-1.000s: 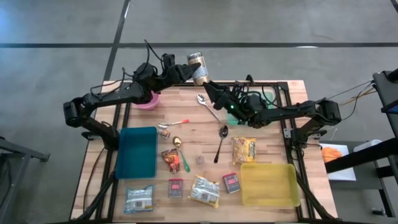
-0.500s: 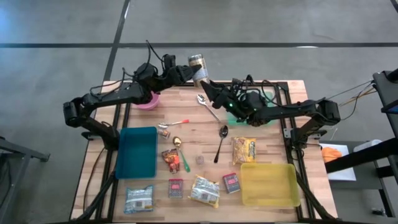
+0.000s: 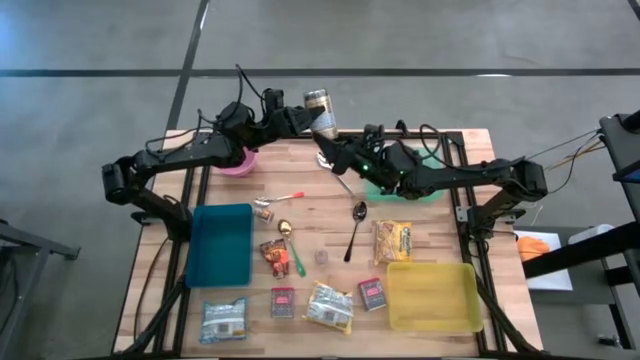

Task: Pick & Place Food Item
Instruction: Put the golden spice bottle into the yellow bin

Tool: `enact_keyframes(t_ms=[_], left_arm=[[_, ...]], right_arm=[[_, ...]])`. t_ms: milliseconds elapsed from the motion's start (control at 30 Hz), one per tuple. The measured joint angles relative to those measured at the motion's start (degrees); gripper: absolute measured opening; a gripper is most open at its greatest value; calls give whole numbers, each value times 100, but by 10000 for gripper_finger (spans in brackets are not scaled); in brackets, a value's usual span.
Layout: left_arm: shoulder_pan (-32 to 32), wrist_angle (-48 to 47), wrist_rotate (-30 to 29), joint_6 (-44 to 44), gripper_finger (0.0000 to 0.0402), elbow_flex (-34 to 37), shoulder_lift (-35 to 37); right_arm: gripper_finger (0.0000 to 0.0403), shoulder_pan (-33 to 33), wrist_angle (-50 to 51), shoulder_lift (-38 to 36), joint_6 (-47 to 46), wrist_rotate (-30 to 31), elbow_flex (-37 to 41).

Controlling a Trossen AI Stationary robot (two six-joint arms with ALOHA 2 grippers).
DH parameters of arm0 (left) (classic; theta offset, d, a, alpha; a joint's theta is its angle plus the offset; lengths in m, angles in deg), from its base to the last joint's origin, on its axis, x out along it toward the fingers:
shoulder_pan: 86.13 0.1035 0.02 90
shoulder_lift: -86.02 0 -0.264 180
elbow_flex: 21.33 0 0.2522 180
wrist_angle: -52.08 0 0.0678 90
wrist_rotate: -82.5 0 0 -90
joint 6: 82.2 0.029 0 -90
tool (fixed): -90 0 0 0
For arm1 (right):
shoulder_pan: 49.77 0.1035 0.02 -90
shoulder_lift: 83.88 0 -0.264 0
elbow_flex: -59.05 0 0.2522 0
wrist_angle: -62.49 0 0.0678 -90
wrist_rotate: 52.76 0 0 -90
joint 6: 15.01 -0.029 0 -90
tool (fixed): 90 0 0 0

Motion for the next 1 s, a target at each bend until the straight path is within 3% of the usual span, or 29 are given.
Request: enact_keyframes(t_ms=[500, 600, 800, 1000], left_arm=[[0, -24, 1, -20, 280, 0, 0], [0, -42, 1, -20, 280, 0, 0], [0, -35, 8, -9, 280, 0, 2], [0, -34, 6, 0, 280, 0, 4]], right_arm=[[387, -2, 9, -4, 389, 22, -93], [364, -2, 19, -4, 453, 25, -96], [273, -2, 18, -4, 447, 27, -90], [271, -2, 19, -4, 447, 25, -97]])
